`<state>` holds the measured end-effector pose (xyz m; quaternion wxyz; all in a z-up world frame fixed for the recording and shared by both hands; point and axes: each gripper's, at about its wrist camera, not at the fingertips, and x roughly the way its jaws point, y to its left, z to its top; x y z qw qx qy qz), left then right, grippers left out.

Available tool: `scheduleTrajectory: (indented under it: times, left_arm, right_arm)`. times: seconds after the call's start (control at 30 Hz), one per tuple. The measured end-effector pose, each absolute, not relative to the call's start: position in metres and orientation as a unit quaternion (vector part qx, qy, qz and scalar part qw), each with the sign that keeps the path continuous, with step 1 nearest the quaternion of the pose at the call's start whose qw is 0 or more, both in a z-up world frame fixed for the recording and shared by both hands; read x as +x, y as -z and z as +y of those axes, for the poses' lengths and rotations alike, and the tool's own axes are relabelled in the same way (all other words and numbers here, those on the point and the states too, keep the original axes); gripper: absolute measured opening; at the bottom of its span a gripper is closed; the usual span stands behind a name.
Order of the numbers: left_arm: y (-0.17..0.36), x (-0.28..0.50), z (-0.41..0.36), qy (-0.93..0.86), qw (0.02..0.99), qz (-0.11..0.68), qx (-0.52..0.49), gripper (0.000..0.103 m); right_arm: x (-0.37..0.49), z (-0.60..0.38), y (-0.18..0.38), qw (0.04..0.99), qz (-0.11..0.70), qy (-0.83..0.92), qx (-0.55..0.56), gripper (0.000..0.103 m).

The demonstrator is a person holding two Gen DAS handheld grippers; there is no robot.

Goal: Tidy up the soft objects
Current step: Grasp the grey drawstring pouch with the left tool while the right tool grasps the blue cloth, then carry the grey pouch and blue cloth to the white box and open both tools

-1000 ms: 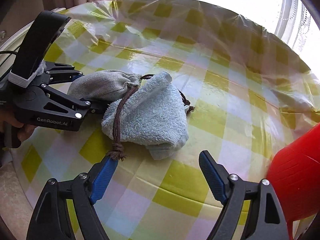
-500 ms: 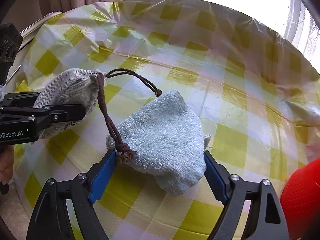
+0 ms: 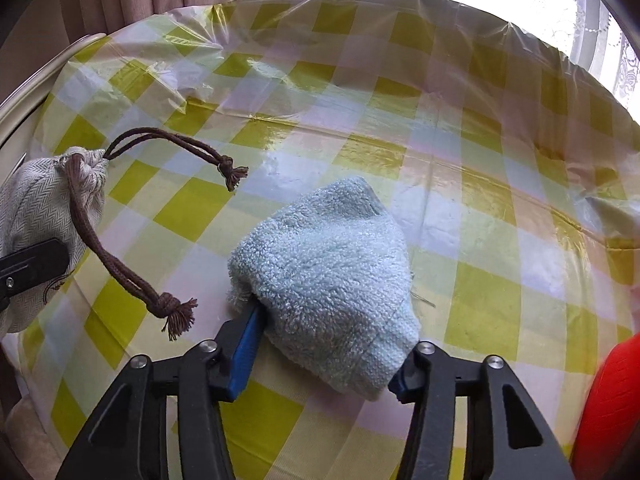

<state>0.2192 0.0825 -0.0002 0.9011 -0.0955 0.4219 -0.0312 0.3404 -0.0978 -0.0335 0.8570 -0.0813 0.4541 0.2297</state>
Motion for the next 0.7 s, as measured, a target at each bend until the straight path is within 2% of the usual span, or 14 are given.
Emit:
scheduleTrajectory:
  times: [0.03, 0.17, 0.7]
  left_arm:
    - [-0.001, 0.217, 0.08, 0.029, 0.901, 0.422, -0.093, 0.046]
    - [-0.005, 0.209, 0.071, 0.029, 0.902, 0.421, -0.087, 0.046]
    - [-0.023, 0.162, 0.025, 0.052, 0.907, 0.411, -0.069, 0.046]
  right_arm:
    - [0.338, -0.098, 0.032, 0.855, 0.456, -0.232, -0.08, 0.03]
    - [0.32, -0.102, 0.029, 0.858, 0.452, -0.229, -0.087, 0.025]
    - [0.235, -0.171, -0.006, 0.878, 0.439, -0.181, -0.06, 0.024]
